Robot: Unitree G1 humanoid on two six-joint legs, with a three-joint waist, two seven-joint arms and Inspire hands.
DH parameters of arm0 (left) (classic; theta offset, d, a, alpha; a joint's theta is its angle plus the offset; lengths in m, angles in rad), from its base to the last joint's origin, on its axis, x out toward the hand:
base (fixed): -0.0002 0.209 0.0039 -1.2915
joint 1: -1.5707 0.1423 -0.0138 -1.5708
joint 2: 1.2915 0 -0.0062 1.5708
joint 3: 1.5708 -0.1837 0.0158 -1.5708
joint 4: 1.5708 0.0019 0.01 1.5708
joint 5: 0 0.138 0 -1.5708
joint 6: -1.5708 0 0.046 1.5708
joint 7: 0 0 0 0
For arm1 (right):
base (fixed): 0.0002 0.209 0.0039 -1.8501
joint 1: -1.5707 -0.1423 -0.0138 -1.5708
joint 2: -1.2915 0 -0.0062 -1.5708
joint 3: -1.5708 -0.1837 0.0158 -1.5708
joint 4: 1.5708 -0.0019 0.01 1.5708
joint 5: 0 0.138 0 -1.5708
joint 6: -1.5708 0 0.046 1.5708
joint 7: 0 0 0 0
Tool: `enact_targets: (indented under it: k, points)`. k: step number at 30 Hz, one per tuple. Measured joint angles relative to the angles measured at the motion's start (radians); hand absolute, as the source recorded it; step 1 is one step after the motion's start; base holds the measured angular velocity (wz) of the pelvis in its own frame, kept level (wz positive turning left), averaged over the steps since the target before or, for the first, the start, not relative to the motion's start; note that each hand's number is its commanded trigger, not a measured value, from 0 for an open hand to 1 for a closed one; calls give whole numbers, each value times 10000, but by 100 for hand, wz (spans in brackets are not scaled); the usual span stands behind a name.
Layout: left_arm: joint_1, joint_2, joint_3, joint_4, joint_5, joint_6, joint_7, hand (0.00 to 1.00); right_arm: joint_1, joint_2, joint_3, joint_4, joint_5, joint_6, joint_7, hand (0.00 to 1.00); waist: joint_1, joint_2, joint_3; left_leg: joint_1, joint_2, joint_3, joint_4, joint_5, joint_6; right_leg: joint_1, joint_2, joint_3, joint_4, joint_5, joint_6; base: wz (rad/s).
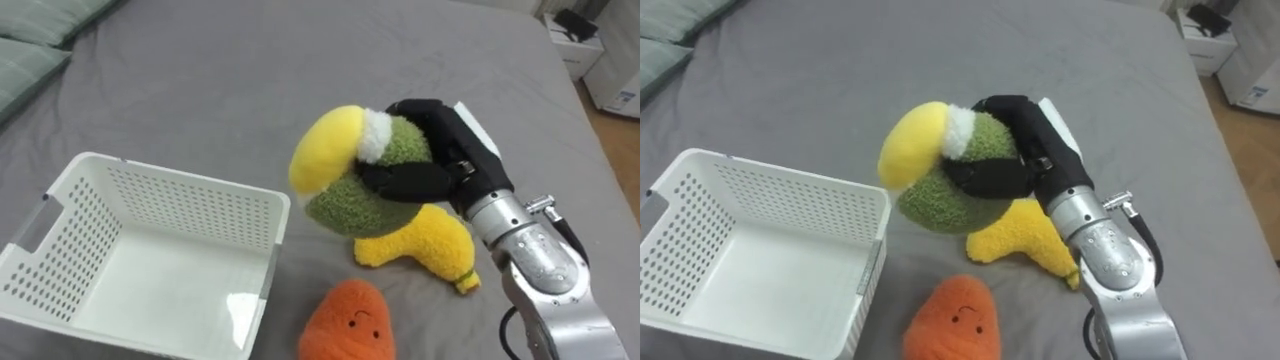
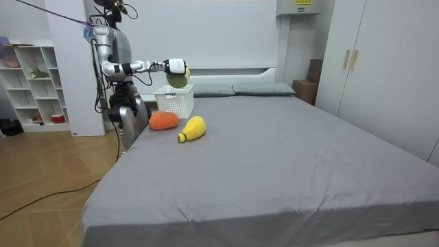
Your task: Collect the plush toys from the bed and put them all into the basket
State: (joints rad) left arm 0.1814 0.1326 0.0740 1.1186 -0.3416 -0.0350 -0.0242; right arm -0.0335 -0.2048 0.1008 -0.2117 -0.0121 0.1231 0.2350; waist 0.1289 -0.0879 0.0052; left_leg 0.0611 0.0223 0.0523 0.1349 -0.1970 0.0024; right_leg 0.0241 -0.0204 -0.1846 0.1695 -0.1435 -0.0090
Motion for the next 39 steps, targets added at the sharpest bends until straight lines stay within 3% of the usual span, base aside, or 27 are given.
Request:
enact_targets:
  k: [7, 11, 17, 23, 32, 34, 35, 39]
  points:
    - [-200, -10, -142, -6, 23, 13, -1, 0, -719, 200, 739, -4, -349, 24, 495, 100, 310, 38, 40, -83, -12, -135, 31, 11, -6, -10, -28, -188, -10, 4, -6, 6]
    - [-397, -75, -205, -2, 14, 90, -71, 0, -741, 396, 1364, 78, -373, 90, 767, 100, 703, 103, 84, -152, -32, -213, 159, 14, -2, -13, -64, -327, -15, 4, -6, 7]
    - [-595, -188, -207, -4, 18, 92, -72, 0, -767, 419, 2098, 189, -606, 98, 953, 100, 1255, 69, 73, -222, -33, -242, 95, 15, -1, -64, -63, -363, -12, 4, -6, 1]
    - [-648, -144, -218, 3, 29, 94, -72, 0, -1361, 521, 2712, 567, -768, 224, 938, 100, 1424, -48, 37, -314, -39, -360, 156, 15, -2, -74, -69, -462, -16, 4, -6, 5]
    - [-855, -34, -447, 14, 31, 102, -82, 0, -1556, 586, 2745, 1584, -781, 223, 787, 100, 1753, -198, 92, -416, -93, -605, 177, 62, -2, -58, -124, -691, -21, 4, -5, 7]
    - [-874, -22, -471, 13, 30, 102, -82, 0, -1591, 586, 2809, 1723, -790, 224, 719, 55, 1771, -227, 98, -429, -98, -625, 184, 63, -1, -59, -127, -708, -21, 4, -5, 2]
    - [-878, -8, -471, 13, 30, 102, -82, 0, -1592, 583, 2823, 1723, -790, 223, 718, 0, 1773, -248, 109, -443, -99, -641, 190, 63, -1, -60, -128, -723, -22, 4, -5, 4]
    - [-898, 1, -487, 0, 21, 101, -86, 0, -1628, 585, 2866, 1860, -732, 202, 532, 0, 1781, -274, 139, -513, -111, -692, 247, 63, -1, -74, -138, -802, -33, 4, -5, 4]
